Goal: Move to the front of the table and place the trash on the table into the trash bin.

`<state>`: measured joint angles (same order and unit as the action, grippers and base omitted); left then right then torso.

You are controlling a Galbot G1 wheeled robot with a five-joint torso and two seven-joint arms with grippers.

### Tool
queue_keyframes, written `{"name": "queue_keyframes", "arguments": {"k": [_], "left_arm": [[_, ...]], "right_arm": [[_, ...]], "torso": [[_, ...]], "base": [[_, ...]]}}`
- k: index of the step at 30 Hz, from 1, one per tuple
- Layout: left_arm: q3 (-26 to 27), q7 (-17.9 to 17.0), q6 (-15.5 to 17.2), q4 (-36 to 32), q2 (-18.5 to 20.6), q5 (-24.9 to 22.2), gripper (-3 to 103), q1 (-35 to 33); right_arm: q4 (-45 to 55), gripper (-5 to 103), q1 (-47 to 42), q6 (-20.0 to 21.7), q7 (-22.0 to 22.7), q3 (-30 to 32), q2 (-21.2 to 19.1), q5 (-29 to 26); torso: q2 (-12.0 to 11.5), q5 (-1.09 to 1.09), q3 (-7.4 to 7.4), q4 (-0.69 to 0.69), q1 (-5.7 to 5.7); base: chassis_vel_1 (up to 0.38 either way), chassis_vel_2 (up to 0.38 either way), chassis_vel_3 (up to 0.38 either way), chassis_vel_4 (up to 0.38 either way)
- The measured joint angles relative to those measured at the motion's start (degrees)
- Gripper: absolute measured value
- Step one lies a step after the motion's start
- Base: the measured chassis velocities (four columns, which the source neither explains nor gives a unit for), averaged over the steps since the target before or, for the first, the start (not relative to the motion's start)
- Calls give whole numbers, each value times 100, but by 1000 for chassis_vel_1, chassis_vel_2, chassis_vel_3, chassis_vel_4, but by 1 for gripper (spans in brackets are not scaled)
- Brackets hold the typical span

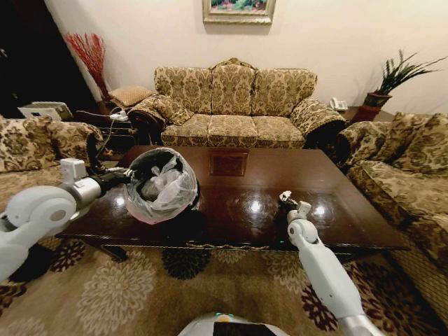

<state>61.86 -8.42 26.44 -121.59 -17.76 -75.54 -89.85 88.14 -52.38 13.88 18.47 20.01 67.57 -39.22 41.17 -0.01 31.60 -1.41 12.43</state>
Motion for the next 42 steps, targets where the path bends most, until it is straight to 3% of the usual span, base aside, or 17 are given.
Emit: {"name": "queue_keyframes", "arguments": {"k": [5,7,8,12,13,15,20,27,34,37,42], "left_arm": [[-5,8,0,-6,-7,16,2,-5],[-54,41,0,-33,14,29,2,-6],[-54,41,0,-33,14,29,2,-6],[-174,106,0,-187,58,91,2,-57],[-174,106,0,-187,58,91,2,-57],[-207,171,9,-297,98,107,2,-111],[-208,332,59,-600,257,102,2,-161],[-173,379,78,-975,349,-68,2,-156],[-56,286,140,-1202,258,-444,2,-139],[-53,242,144,-1241,249,-462,2,-137],[-53,227,158,-1293,245,-554,2,-139]], "right_arm": [[998,1,-136,-181,-84,-6,-108,-743],[2067,1,-135,-109,-179,-97,-241,-1499],[2067,1,-135,-109,-179,-97,-241,-1499],[3450,1,299,-43,-718,-443,-557,-2739],[3450,1,299,-43,-718,-443,-557,-2739],[3964,1,715,94,-1145,-704,-755,-3800],[4276,1,1447,312,-1564,-1271,-976,-4971],[4238,1,2086,555,-1399,-2101,-954,-5420],[4039,-2,1989,903,-1472,-2453,-1004,-4907],[3883,14,1936,917,-1485,-2563,-999,-4620],[3774,30,1851,898,-1552,-2595,-977,-4450]], "torso": [[0,0,0,0,0],[0,3,-1,0,0],[0,3,-1,0,0],[1,1,-1,0,-1],[1,1,-1,0,-1],[0,1,-1,0,-1],[1,1,-1,0,-1],[0,0,0,-1,0],[1,-1,0,0,0],[0,0,0,0,0],[0,2,0,-1,0]], "base": [[0,0,0,0],[0,0,0,0],[0,0,0,0],[0,0,0,0],[0,0,0,0],[0,0,0,0],[0,0,0,0],[0,0,0,0],[0,0,0,0],[0,0,0,0],[0,0,0,0]]}}
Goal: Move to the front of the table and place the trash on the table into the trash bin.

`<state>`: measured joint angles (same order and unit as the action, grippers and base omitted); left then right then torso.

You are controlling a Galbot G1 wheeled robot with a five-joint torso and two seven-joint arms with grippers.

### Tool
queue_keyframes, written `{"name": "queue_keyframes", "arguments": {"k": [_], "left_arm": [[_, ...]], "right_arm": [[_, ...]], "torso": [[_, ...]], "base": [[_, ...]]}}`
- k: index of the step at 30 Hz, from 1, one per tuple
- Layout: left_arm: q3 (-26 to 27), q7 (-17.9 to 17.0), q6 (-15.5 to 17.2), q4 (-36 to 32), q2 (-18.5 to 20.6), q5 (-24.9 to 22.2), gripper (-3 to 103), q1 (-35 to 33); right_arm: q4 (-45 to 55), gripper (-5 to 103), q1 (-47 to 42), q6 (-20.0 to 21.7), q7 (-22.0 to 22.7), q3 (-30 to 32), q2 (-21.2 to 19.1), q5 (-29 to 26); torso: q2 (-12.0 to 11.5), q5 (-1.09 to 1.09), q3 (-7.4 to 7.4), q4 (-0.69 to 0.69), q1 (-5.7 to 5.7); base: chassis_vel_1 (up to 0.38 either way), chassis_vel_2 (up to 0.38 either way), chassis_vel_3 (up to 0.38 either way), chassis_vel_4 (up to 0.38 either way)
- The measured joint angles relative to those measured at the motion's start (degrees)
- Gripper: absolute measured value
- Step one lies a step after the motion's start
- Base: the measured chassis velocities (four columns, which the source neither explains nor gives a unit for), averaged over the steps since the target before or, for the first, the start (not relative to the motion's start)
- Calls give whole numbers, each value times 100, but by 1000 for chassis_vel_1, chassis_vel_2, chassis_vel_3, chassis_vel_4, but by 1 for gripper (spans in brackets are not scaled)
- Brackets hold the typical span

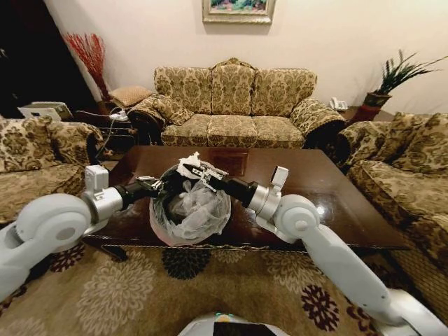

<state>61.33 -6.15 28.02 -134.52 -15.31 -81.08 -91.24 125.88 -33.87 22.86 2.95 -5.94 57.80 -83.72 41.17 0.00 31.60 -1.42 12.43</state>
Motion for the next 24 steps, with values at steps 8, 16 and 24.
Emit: {"name": "queue_keyframes", "arguments": {"k": [8,16,24], "left_arm": [[12,-21,4,-10,155,-96,2,44],[20,-55,128,129,161,-10,2,26],[259,-931,329,553,-50,120,2,83]], "right_arm": [[-63,57,-3,-223,-409,30,-9,265],[-119,90,-89,-775,-1147,321,32,881],[-26,100,-560,-1241,-1348,1268,-102,2288]], "torso": [[0,-2,0,1,0],[0,0,0,0,0],[0,0,0,-1,0]], "base": [[0,0,0,0],[0,0,0,0],[0,0,0,0]]}}
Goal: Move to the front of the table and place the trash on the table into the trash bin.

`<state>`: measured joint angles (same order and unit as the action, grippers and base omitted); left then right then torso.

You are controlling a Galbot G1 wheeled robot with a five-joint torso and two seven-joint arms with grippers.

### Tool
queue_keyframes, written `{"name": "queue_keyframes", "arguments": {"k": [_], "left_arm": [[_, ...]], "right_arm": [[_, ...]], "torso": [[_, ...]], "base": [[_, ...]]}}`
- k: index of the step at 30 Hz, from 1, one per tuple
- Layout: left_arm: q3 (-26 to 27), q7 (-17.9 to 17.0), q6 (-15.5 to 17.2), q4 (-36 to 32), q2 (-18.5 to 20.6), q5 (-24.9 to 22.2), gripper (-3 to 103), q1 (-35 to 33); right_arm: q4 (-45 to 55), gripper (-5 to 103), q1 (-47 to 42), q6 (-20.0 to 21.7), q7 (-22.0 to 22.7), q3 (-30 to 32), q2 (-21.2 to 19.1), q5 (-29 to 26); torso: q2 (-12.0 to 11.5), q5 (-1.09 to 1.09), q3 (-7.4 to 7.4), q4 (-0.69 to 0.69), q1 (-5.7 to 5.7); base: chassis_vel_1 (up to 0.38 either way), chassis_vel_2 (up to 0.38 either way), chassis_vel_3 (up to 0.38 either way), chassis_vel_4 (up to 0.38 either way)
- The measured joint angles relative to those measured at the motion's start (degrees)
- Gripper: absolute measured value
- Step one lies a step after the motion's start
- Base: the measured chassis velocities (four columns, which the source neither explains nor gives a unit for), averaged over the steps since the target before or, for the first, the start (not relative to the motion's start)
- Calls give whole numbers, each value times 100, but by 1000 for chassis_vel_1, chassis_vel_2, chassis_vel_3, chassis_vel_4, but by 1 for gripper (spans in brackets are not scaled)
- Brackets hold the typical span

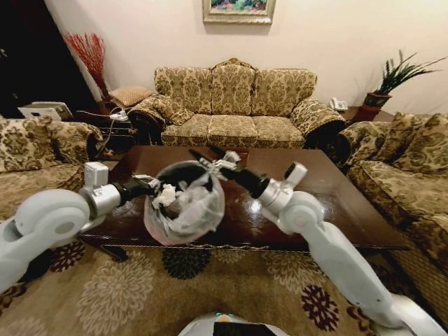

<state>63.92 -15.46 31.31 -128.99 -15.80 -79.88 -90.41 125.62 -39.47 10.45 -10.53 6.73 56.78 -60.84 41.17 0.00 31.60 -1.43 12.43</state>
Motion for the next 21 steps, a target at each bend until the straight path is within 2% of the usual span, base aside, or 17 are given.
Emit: {"name": "queue_keyframes", "arguments": {"k": [1,4,5,9,10,12,13,15,16,18,19,21], "left_arm": [[0,0,0,0,0,0,2,0],[373,-280,103,343,-221,21,2,-81],[373,-280,103,343,-221,21,2,-81],[1238,-634,268,503,-639,-296,2,-460],[1238,-634,268,503,-639,-296,2,-460],[2017,-813,370,597,-909,-531,2,-899],[2017,-813,370,597,-909,-531,2,-899],[2630,-931,366,677,-1237,-592,2,-1365],[3099,-999,311,718,-1630,-600,2,-1802],[3197,-1018,295,719,-1736,-600,2,-1908],[3534,-1045,191,726,-2196,-577,2,-2337],[3835,-1091,58,737,-2754,-545,2,-2730]], "right_arm": [[0,100,0,0,0,0,0,0],[128,100,-670,-61,316,696,-176,321],[128,100,-670,-61,316,696,-176,321],[-45,100,-1212,-74,713,1516,-33,843],[-45,100,-1212,-74,713,1516,-33,843],[-278,100,-1469,-62,860,2023,159,1375],[-278,100,-1469,-62,860,2023,159,1375],[-428,100,-1665,-67,898,2293,339,1658],[-517,100,-1863,-110,879,2452,485,1727],[-534,100,-1904,-122,860,2472,509,1731],[-623,100,-2036,-173,768,2518,573,1742],[-764,100,-2112,-268,641,2514,621,1782]], "torso": [[0,0,0,0,0],[0,1,0,3,0],[0,1,0,3,0],[0,-1,-1,1,-1],[0,-1,-1,1,-1],[0,2,-1,4,0],[0,2,-1,4,0],[0,-4,0,4,0],[0,-2,-1,3,0],[0,-2,-1,4,0],[0,2,-1,3,-1],[0,5,-2,-3,-2]], "base": [[0,0,0,0],[0,0,0,0],[0,0,0,0],[0,0,0,0],[0,0,0,0],[0,0,0,0],[0,0,0,0],[0,0,0,0],[0,0,0,0],[0,0,0,0],[0,0,0,0],[0,0,0,0]]}}
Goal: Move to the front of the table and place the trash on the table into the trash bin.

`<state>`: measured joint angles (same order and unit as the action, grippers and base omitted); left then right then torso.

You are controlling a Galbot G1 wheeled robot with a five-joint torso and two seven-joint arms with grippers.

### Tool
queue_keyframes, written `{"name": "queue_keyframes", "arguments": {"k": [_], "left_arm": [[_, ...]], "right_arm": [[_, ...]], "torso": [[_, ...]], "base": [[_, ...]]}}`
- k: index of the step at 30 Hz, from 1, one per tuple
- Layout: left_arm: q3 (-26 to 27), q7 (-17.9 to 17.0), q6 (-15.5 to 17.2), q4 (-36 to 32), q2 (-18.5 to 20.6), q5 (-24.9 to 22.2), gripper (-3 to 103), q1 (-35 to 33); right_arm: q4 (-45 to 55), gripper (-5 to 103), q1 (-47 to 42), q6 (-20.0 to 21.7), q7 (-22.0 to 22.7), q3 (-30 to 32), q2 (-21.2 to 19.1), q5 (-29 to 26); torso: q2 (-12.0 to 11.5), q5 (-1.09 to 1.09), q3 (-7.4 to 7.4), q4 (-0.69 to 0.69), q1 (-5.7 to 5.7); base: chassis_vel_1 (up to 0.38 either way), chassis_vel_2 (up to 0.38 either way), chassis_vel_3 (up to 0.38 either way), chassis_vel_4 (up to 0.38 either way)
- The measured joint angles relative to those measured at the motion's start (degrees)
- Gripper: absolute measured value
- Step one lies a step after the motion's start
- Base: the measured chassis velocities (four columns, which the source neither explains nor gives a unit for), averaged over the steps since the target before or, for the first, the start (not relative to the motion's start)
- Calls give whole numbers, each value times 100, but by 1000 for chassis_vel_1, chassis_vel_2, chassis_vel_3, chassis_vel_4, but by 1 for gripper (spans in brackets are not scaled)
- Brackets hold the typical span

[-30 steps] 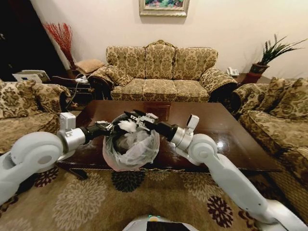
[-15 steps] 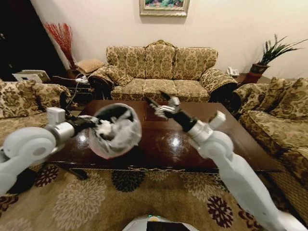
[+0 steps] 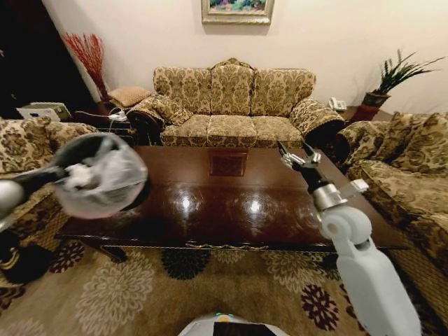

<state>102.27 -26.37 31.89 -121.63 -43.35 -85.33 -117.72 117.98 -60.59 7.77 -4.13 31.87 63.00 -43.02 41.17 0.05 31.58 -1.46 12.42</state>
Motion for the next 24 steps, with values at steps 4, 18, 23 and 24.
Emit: {"name": "queue_keyframes", "arguments": {"k": [4,18,23,24], "left_arm": [[269,-71,-158,33,-653,-6,2,-287],[-914,-273,-830,805,-2660,1059,2,219],[-1647,-292,-1130,1536,-2856,1424,2,730],[-1933,-261,-1264,1976,-2867,1650,2,913]], "right_arm": [[-230,100,-8,-110,-59,-88,85,48],[-409,100,-245,-247,-31,-169,385,208],[-324,100,-583,-392,-21,23,352,179],[-269,100,-763,-435,8,104,364,184]], "torso": [[0,-7,-1,0,0],[0,-4,1,6,1],[0,-7,1,6,1],[0,-5,1,7,1]], "base": [[0,0,0,0],[0,0,0,0],[0,0,0,0],[0,0,0,0]]}}
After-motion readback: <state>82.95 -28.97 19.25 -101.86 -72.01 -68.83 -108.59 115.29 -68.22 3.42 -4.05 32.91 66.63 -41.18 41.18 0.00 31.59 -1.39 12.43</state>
